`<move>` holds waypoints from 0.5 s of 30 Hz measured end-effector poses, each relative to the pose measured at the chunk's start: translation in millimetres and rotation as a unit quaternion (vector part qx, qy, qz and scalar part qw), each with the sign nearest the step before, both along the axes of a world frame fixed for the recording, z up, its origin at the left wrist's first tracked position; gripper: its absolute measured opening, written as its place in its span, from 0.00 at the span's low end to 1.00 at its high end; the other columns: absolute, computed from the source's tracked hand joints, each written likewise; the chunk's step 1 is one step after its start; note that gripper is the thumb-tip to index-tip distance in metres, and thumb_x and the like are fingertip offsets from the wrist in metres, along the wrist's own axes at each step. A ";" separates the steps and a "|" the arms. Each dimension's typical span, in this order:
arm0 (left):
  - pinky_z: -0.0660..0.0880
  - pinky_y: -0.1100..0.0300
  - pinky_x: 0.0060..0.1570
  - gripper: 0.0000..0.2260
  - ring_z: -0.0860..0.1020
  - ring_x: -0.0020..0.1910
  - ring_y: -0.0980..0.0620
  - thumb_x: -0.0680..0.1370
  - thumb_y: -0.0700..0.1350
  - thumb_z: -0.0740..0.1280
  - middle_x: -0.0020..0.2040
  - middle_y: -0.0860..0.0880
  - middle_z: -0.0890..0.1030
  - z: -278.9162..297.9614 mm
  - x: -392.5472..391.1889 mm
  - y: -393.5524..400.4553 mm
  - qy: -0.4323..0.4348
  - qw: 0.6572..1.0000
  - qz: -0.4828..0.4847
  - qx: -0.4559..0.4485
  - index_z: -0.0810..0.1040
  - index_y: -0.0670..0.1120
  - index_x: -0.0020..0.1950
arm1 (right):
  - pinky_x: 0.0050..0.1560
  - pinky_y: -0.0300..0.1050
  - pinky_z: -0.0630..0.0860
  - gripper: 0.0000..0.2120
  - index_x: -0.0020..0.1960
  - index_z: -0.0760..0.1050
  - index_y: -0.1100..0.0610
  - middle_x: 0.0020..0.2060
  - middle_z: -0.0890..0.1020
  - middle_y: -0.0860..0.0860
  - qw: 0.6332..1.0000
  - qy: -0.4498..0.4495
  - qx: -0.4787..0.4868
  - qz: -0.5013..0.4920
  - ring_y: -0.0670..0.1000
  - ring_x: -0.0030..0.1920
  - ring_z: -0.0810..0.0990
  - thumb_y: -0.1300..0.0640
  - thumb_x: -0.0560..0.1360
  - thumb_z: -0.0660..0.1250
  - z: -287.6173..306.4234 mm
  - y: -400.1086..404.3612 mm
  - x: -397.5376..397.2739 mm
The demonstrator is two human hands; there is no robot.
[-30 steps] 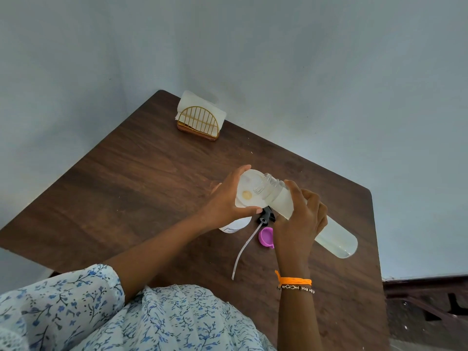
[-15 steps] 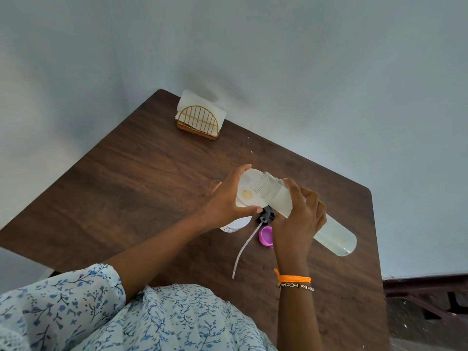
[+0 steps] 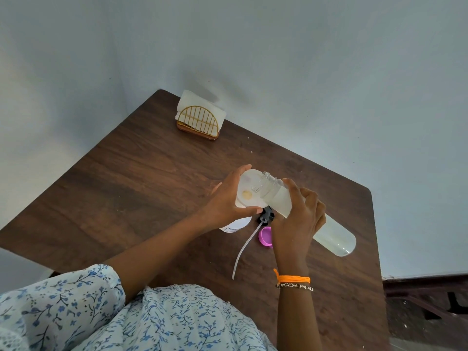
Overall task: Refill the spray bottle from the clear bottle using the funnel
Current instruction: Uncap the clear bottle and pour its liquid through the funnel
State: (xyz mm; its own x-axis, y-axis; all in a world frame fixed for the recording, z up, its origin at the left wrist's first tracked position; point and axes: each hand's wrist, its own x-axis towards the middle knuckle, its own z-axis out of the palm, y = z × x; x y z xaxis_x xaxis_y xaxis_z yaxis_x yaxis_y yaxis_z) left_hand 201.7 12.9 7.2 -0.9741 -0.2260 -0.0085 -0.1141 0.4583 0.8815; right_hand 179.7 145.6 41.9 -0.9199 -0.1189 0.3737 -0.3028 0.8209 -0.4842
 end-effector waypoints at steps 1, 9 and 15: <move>0.61 0.46 0.71 0.41 0.61 0.70 0.53 0.69 0.52 0.74 0.74 0.53 0.60 0.5 0.1 0.3 0.000 1.000 0.000 -0.001 0.52 0.53 0.73 | 0.63 0.55 0.62 0.28 0.62 0.73 0.52 0.58 0.74 0.56 1.000 -0.001 0.002 0.001 0.59 0.62 0.67 0.66 0.64 0.74 0.3 0.1 0.0; 0.60 0.46 0.71 0.40 0.61 0.70 0.53 0.69 0.52 0.74 0.74 0.52 0.59 0.9 -0.2 0.2 -0.004 1.000 -0.001 0.000 0.52 0.53 0.73 | 0.64 0.54 0.61 0.29 0.62 0.73 0.51 0.59 0.73 0.56 1.000 -0.007 0.010 -0.001 0.59 0.62 0.66 0.66 0.64 0.74 0.0 0.7 -0.6; 0.60 0.46 0.71 0.40 0.61 0.70 0.53 0.69 0.52 0.74 0.74 0.52 0.59 1.5 0.0 -0.3 -0.006 1.000 -0.003 -0.004 0.52 0.53 0.73 | 0.63 0.55 0.62 0.28 0.62 0.74 0.52 0.58 0.74 0.57 1.000 -0.002 0.006 -0.003 0.59 0.62 0.67 0.66 0.65 0.74 0.6 -0.3 -0.7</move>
State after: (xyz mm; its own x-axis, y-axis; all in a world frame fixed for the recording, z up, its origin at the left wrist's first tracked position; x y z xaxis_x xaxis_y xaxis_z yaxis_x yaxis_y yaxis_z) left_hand 201.7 12.7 8.7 -0.9752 -0.2207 -0.0191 -0.1225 0.4654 0.8766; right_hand 179.0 145.3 42.5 -0.9221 -0.1174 0.3688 -0.2958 0.8283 -0.4759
